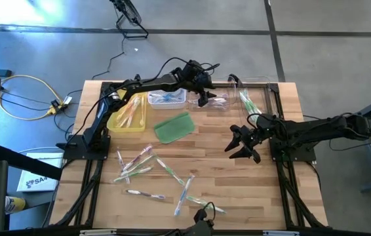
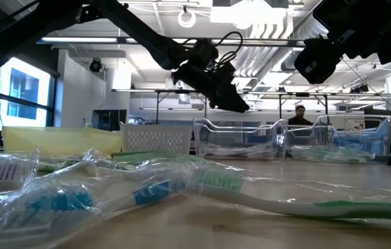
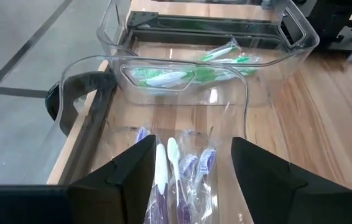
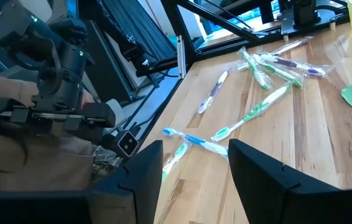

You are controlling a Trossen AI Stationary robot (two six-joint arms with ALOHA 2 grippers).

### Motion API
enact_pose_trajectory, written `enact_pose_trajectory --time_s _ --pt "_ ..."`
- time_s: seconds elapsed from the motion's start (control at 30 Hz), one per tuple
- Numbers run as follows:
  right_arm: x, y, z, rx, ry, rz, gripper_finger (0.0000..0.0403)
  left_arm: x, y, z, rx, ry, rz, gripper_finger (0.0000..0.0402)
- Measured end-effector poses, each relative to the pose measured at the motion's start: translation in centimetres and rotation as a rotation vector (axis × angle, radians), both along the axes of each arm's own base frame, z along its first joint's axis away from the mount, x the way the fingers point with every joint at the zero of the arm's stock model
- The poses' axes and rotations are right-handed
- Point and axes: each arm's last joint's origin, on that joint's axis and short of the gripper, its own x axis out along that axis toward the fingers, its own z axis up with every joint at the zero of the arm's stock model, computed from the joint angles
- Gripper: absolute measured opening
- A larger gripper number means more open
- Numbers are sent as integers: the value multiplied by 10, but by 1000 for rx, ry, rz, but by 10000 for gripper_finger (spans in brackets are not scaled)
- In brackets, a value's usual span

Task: Pick & Place Toothbrushes
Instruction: Put the violet toothbrush into the left transparent bin

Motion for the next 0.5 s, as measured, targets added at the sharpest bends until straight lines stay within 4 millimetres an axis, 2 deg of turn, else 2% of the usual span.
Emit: enact_pose_trajectory --time_s 0.33,0.5 --pt "0 0 0 -13 -7 1 175 6 -13 -1 0 13 -18 207" --pt "1 -2 0 -29 -7 -62 175 7 -14 -1 13 20 -5 207"
